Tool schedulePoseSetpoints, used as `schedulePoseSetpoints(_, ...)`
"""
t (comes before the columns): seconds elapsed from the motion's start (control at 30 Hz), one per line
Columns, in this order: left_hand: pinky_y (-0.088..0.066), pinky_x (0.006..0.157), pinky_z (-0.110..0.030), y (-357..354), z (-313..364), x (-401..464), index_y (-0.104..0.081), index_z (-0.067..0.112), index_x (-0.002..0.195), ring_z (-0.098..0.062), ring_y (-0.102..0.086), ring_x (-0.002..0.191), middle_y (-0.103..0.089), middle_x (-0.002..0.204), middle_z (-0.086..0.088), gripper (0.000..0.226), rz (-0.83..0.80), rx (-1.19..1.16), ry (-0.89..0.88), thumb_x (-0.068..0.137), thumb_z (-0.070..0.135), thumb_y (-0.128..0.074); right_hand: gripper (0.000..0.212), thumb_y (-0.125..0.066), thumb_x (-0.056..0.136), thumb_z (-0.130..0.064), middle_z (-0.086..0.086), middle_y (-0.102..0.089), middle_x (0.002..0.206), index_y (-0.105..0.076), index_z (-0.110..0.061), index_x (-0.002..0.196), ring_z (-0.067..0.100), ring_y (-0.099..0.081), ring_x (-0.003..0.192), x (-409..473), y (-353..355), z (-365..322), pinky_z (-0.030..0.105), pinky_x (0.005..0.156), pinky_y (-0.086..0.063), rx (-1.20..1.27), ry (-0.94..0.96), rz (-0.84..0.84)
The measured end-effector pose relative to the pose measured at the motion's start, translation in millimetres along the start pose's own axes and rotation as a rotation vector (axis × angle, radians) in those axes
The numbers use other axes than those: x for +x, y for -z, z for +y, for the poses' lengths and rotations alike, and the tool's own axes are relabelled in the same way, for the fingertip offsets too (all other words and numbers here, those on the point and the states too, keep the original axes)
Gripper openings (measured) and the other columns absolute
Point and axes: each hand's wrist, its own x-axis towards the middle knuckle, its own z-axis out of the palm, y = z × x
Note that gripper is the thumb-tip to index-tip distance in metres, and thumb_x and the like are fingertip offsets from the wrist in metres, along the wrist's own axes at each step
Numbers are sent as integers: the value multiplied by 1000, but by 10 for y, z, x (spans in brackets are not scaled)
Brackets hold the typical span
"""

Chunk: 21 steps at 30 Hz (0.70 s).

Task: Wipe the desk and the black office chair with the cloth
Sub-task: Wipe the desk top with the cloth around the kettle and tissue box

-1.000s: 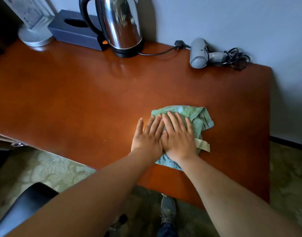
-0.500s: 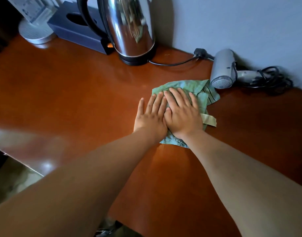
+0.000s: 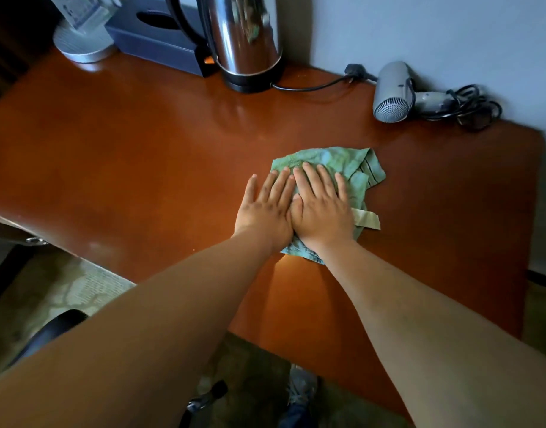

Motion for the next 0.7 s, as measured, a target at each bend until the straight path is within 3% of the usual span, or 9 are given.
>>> schedulePoseSetpoints(0.43,10,119,-55,-708,-190,-1880,26,15,153,-21,29,148,33,160,-1,61,-11,-52,-66,102,40,2,57,-25,101,-33,0,-32,164,-36,-22,156,20,-23,153,-1786,24,-1044,50,125,-12,-38,-56,-68)
schedulePoseSetpoints(0.7,10,119,-54,-756,-337,-1970,27,17,152,-19,34,145,36,158,1,61,-29,-129,-145,101,42,4,60,-25,99,-34,0,-30,165,-34,-24,157,21,-21,154,-1874,54,-1141,51,125,-14,-85,-70,-101)
